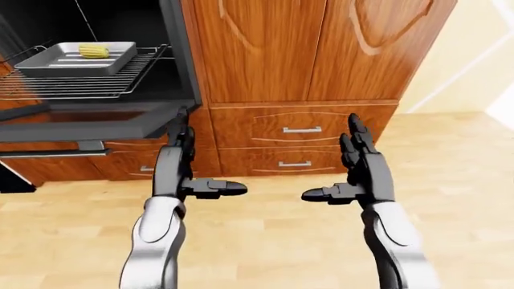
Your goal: Pick the corn from the oven and place it on the plate on the counter.
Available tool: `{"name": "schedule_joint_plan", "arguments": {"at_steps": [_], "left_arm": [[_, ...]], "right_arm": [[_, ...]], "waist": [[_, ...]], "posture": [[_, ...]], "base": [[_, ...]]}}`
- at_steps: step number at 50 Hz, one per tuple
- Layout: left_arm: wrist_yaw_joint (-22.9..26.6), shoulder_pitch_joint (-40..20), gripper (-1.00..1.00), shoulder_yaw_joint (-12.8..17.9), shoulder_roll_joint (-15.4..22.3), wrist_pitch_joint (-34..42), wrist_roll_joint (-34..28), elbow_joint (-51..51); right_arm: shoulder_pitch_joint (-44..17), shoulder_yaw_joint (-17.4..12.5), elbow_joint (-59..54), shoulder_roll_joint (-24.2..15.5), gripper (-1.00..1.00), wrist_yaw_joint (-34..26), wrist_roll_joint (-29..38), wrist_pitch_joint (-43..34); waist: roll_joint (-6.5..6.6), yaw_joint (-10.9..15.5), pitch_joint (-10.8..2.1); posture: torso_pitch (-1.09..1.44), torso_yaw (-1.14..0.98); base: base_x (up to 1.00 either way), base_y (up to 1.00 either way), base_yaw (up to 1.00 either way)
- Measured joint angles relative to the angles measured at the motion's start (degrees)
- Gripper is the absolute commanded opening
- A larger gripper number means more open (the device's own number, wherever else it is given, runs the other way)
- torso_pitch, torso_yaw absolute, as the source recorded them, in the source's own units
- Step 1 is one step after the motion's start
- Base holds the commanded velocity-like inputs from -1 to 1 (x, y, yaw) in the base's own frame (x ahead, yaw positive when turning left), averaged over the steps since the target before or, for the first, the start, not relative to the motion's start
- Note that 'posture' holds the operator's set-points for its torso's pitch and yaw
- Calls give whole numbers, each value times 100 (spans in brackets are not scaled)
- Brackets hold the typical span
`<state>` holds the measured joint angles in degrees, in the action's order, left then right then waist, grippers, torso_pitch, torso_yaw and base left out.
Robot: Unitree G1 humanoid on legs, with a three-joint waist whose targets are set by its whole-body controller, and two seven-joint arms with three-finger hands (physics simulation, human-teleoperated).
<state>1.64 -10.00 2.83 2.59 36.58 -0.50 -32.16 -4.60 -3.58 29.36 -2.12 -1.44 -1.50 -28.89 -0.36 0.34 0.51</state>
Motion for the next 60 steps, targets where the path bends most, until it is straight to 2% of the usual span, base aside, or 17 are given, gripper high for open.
{"name": "schedule_joint_plan", "arguments": {"at_steps": [5,9,14,21,24,27,34,36,37,39,40,45,50,53,55,58,60], "left_arm": [[-48,-319,100,139,104,790,32,-747],[-74,-568,100,137,122,1114,64,-872],[-44,-621,100,73,143,1467,178,-956],[-96,-719,100,153,189,1500,198,-1090],[-120,-612,100,219,215,1560,183,-1001],[-148,-637,100,254,226,1703,165,-981],[-134,-707,100,288,245,1603,221,-1276],[-152,-746,100,336,271,1660,238,-1354],[-162,-766,100,326,249,1693,244,-1373],[-152,-725,100,197,217,1875,291,-1355],[-134,-719,100,163,225,1959,325,-1366],[-154,-823,100,266,271,1962,336,-1469],[-146,-863,100,317,307,1872,363,-1630],[-123,-781,100,336,315,1985,409,-1393],[-130,-727,100,402,349,2146,424,-1409],[-154,-795,100,519,392,2159,442,-1675],[-178,-837,100,571,423,2114,452,-1833]], "right_arm": [[-119,-3,736,-52,100,-73,-93,-585],[-182,-21,1011,-86,100,-158,-121,-888],[-202,-217,1196,-135,100,-133,-108,-1241],[-330,-187,1491,-172,100,-176,-125,-1363],[-306,-75,1478,-120,100,-218,-167,-1535],[-317,-83,1567,-143,100,-243,-187,-1716],[-415,-11,2172,-136,100,-243,-204,-1789],[-496,10,2315,-131,100,-260,-227,-1906],[-532,-17,2354,-150,100,-260,-239,-1960],[-516,-115,2348,-181,100,-223,-220,-2170],[-520,-135,2361,-194,100,-199,-197,-2277],[-592,-54,2515,-197,100,-237,-200,-2278],[-627,-55,2616,-179,100,-255,-272,-2224],[-529,60,2571,-164,100,-264,-274,-2341],[-606,136,2653,-190,100,-299,-283,-2557],[-629,131,2918,-251,100,-378,-371,-2501],[-523,120,3019,-277,100,-442,-426,-2302]], "waist": [[-139,41,302],[-344,45,248],[-238,-4,170],[246,-145,91],[304,2,355],[373,66,217],[131,213,53],[-98,168,-10],[-204,118,63],[-225,21,321],[-257,-19,317],[-112,-70,112],[203,-58,112],[212,122,282],[304,237,171],[167,283,23],[4,245,59]], "posture": [[0,0],[0,0],[0,0],[0,0],[0,0],[0,0],[0,0],[0,0],[0,0],[0,0],[0,0],[0,0],[0,0],[0,0],[0,0],[0,0],[0,0]], "base": [[65,-2,0],[75,-2,0],[74,-8,0],[74,-10,0],[74,-9,0],[74,-10,0],[70,-10,0],[39,-2,0],[38,-3,0],[39,-4,0],[39,-3,0],[29,-1,0],[5,6,0],[0,0,100],[0,0,100],[0,0,100],[0,0,100]]}}
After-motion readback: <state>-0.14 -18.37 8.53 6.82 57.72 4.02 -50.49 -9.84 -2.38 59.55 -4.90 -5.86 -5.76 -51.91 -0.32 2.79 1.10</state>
